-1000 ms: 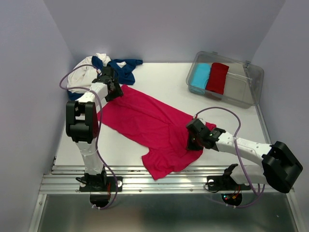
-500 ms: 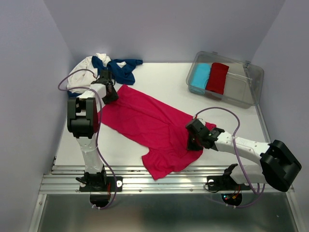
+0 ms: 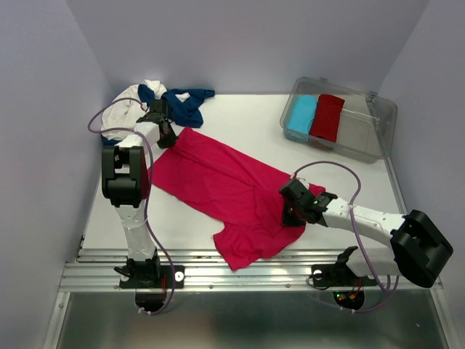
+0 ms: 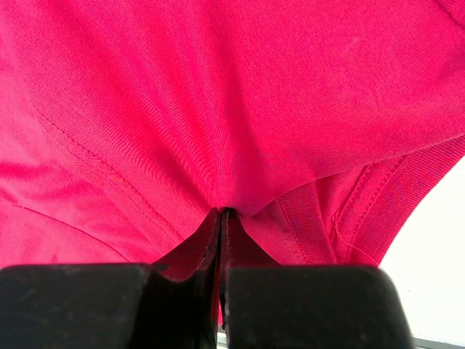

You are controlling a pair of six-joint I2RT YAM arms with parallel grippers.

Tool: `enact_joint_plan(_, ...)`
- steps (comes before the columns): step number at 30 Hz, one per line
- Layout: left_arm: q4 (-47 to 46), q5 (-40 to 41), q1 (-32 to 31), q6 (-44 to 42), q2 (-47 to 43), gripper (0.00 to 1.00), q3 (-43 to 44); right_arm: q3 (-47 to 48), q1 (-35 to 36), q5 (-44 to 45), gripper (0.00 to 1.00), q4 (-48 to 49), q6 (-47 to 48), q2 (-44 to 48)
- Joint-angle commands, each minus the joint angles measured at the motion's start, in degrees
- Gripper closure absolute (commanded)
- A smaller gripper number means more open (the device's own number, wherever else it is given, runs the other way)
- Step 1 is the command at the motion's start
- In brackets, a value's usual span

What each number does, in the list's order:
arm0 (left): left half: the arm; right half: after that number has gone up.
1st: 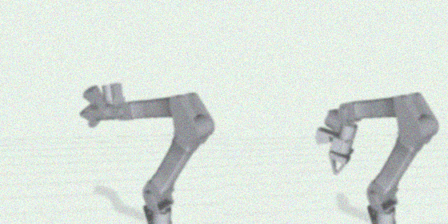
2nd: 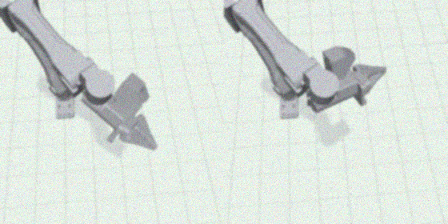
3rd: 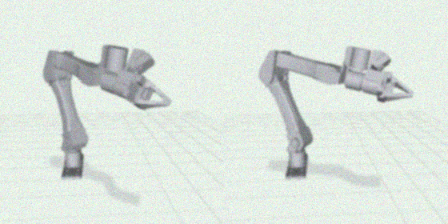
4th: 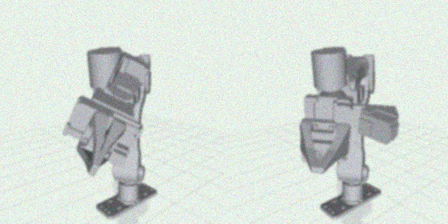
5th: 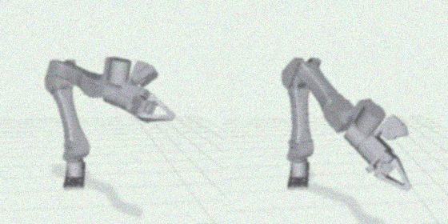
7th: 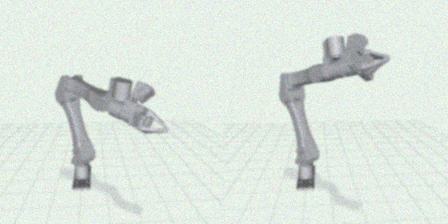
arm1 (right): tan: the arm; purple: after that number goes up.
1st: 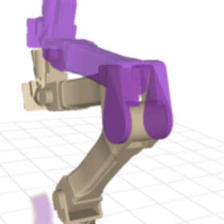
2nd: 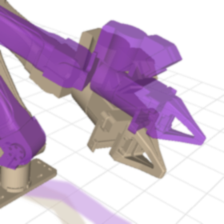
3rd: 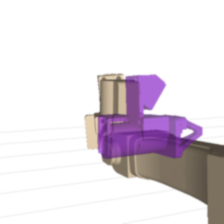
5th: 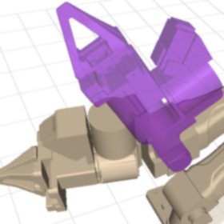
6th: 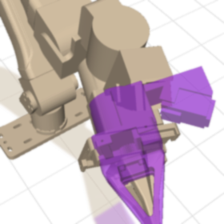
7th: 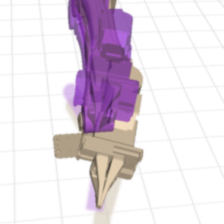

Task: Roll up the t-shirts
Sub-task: Fold the T-shirt at the center of the board.

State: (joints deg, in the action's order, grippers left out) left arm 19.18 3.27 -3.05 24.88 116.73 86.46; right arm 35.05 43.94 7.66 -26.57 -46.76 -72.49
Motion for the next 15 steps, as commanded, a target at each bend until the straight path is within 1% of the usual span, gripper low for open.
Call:
enact_joint_plan(1,-0.9,-2.73,-0.2,-0.36,-2.56,1.0,6.09,0.99,0.44,1.57,0.99,0.64,-0.43,-0.11)
enact_joint_plan(2,-0.81,-3.0,-0.2,-0.45,-2.38,1.0,7.14,0.99,0.44,1.65,0.99,0.64,-0.52,-0.02)
enact_joint_plan(3,-0.55,-5.7,-0.2,-0.36,-1.95,1.0,9.24,1.07,0.44,1.74,0.99,0.55,-0.52,-0.02)
enact_joint_plan(6,-0.02,-8.61,-0.2,-0.36,-0.46,1.0,13.19,1.69,0.44,2.09,0.99,0.38,-0.7,-0.02)
enact_joint_plan(11,-0.19,-12.75,-0.2,-0.27,1.22,1.0,17.86,2.39,0.44,2.97,0.99,0.29,-1.31,-0.11)
enact_joint_plan(15,0.06,-16.79,-0.38,-0.1,3.58,1.0,24.35,2.83,0.44,3.5,0.99,0.29,-1.93,-0.9)
